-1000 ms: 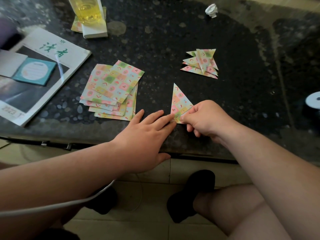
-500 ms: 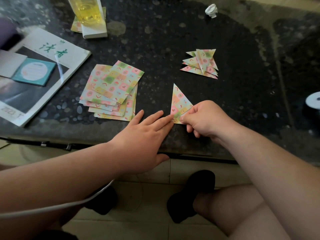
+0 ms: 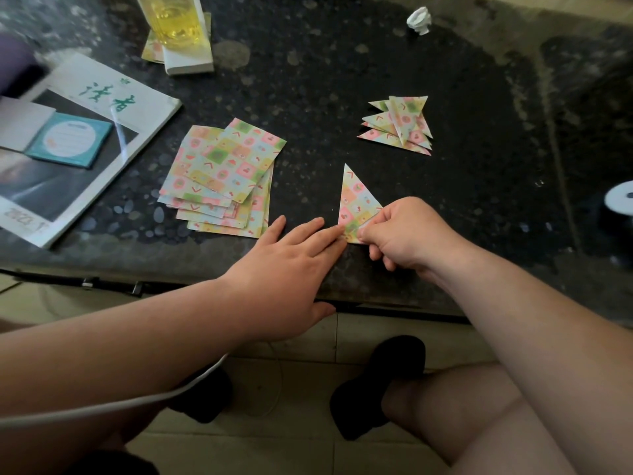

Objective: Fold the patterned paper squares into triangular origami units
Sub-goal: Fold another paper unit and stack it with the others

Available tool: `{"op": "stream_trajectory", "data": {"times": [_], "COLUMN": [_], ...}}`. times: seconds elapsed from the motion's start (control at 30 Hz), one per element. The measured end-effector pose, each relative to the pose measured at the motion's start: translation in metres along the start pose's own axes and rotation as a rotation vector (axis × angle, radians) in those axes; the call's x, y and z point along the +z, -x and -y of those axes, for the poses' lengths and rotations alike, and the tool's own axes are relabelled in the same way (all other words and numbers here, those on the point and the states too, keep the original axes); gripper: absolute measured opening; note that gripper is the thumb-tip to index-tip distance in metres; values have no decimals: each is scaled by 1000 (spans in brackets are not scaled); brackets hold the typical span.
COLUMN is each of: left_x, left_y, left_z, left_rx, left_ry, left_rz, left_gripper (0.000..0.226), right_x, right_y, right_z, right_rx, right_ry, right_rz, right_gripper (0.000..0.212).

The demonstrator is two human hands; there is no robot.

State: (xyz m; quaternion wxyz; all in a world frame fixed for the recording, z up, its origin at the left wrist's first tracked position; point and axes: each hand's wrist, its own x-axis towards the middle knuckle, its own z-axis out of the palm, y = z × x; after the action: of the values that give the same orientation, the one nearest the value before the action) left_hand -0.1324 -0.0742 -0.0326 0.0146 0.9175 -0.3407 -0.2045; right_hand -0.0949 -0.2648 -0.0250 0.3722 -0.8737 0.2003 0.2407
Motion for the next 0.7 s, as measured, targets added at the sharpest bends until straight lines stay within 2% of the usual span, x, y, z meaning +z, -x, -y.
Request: {"op": "stream_trajectory", "data": {"times": [0.5,0.7], "left_x": [0,-3], "left_y": [-3,-7], "left_z": [-8,-13], "left_rx": [-30,-29], "left_ry": [-28,-85], "left_rz": [-84,-100], "left_gripper": [91,101], "right_x": [1,-1], "right_y": [0,3], "right_z": [3,5], "right_rx": [16,21], "right_ry": [15,34], "right_rz": [-18,-9], "right_gripper": [18,14]}}
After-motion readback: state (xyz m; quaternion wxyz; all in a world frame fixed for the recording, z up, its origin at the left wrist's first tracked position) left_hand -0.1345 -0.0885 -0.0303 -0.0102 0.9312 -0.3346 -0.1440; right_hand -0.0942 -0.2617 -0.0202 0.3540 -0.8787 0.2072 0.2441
